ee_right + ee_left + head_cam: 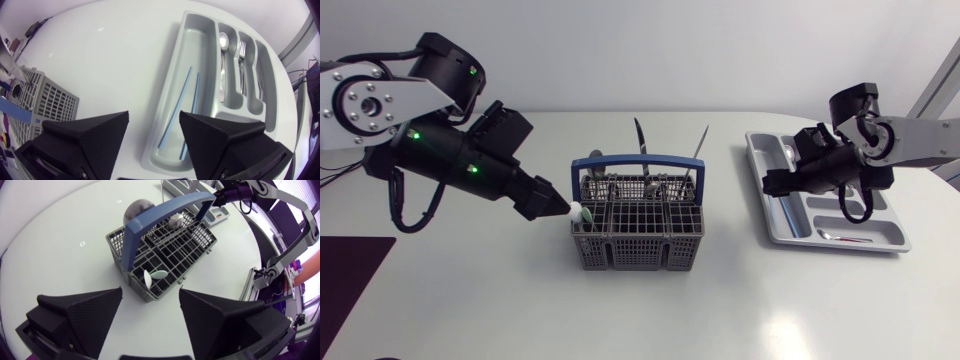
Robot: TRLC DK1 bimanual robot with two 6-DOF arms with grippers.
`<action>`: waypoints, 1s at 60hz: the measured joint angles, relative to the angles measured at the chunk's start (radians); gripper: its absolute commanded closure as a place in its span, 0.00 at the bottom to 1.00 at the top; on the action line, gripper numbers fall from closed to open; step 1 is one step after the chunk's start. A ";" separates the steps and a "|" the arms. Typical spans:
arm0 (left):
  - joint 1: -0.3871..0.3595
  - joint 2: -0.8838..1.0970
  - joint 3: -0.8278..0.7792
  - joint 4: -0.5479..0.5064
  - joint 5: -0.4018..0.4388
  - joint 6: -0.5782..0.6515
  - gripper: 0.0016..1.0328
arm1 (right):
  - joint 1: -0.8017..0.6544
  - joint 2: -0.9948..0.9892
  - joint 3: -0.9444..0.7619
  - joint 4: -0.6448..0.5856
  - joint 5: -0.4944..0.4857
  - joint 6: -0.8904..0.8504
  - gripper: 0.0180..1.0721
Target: Unload the cutlery basket into the drawer organizer.
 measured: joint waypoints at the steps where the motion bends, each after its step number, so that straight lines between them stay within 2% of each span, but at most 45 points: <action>1: 0.000 0.003 0.000 0.000 0.000 -0.002 0.14 | 0.004 -0.012 -0.004 0.000 0.001 0.000 0.21; 9: 0.006 0.038 0.000 0.012 0.003 -0.028 0.25 | 0.011 -0.069 -0.030 -0.005 0.002 0.000 0.21; 14: 0.019 0.063 0.000 0.015 0.003 -0.043 0.26 | 0.013 -0.091 -0.046 -0.011 0.005 0.000 0.21; 17: 0.024 0.075 0.000 0.017 0.003 -0.047 0.30 | 0.017 -0.104 -0.058 -0.015 0.005 0.000 0.21; 25: 0.025 0.097 0.001 0.027 0.003 -0.058 0.30 | 0.024 -0.133 -0.080 -0.019 0.005 0.000 0.21; 30: 0.024 0.109 0.002 0.035 0.003 -0.074 0.38 | 0.030 -0.150 -0.086 -0.023 0.005 0.000 0.21; 39: 0.006 0.118 0.013 0.042 0.004 -0.081 0.38 | 0.047 -0.178 -0.092 -0.025 0.006 0.000 0.21; 42: -0.002 0.118 0.019 0.045 0.008 -0.089 0.42 | 0.052 -0.188 -0.093 -0.026 0.009 0.000 0.21; 48: -0.016 0.118 0.029 0.052 0.010 -0.100 0.43 | 0.062 -0.203 -0.095 -0.026 0.016 0.000 0.21; 60: -0.024 0.145 0.039 0.068 0.011 -0.104 0.59 | 0.063 -0.216 -0.106 -0.027 0.024 0.000 0.21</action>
